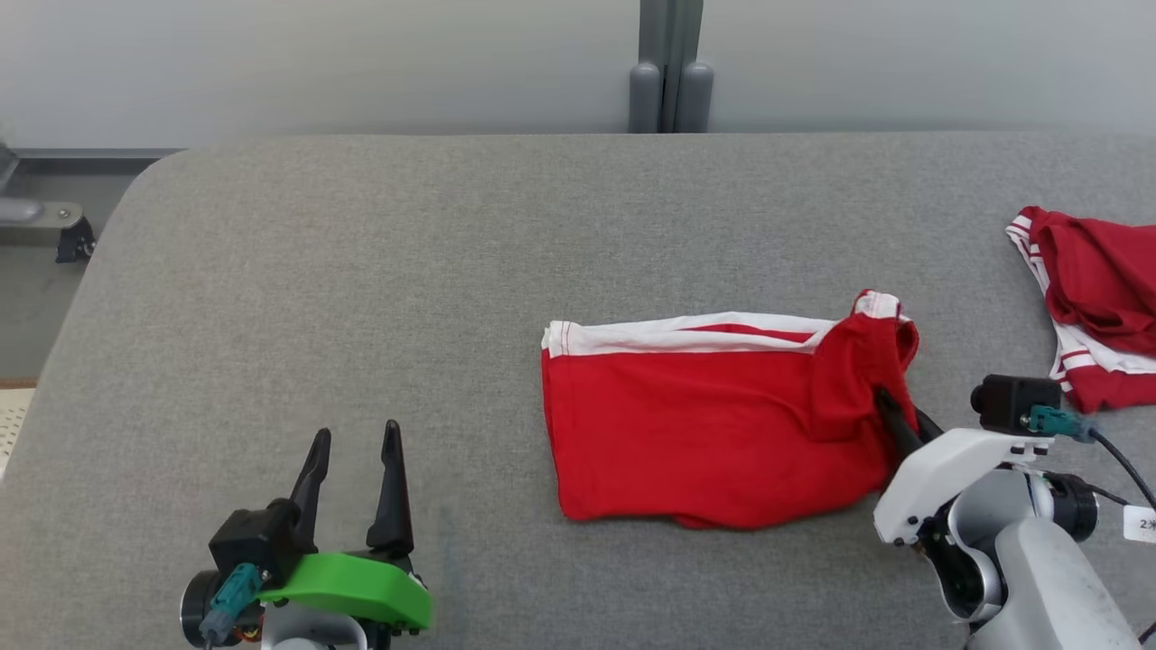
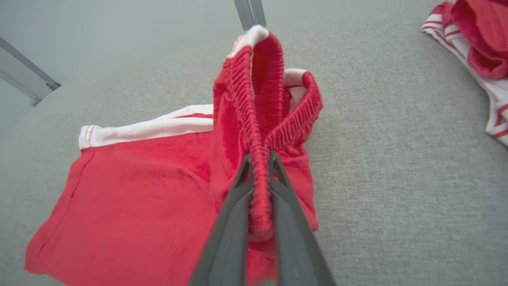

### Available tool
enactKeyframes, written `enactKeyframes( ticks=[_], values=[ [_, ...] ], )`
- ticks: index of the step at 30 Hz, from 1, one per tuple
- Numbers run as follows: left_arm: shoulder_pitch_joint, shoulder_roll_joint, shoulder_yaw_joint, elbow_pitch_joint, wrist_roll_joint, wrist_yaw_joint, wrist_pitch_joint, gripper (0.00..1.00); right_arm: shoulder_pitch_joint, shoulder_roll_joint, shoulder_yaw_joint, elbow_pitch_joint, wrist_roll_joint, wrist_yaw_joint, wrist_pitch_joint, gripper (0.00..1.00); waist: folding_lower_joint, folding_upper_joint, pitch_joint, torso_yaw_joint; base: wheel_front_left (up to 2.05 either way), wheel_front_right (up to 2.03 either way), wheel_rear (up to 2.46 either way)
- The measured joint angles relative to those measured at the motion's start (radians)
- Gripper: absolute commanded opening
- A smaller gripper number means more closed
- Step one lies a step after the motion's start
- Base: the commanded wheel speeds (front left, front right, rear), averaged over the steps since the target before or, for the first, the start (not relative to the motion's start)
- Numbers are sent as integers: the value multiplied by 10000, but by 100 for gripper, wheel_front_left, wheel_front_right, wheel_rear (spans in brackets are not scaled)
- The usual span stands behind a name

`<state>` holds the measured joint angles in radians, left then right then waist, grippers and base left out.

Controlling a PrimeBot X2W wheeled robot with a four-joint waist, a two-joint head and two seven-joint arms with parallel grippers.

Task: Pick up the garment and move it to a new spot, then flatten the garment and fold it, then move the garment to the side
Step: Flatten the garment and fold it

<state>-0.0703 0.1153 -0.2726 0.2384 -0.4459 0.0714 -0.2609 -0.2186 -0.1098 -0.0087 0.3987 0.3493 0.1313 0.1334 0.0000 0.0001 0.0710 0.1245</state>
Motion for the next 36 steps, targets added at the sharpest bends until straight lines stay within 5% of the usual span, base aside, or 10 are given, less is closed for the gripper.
enactKeyframes(
  ticks=[14, 36],
  values=[
    [36, 25, -29, -138, -42, 81, 31, 100, -622, 428, 1923, -1068, 407, -2, 178, 0, 0, 0, -41, 935, 0, 0, 0],
    [-10, -353, 123, -75, -128, 15, -2, 100, -2067, 591, 4303, 1802, 240, -4, -127, 0, 0, 0, 582, 1913, 0, 0, 0]
  ],
)
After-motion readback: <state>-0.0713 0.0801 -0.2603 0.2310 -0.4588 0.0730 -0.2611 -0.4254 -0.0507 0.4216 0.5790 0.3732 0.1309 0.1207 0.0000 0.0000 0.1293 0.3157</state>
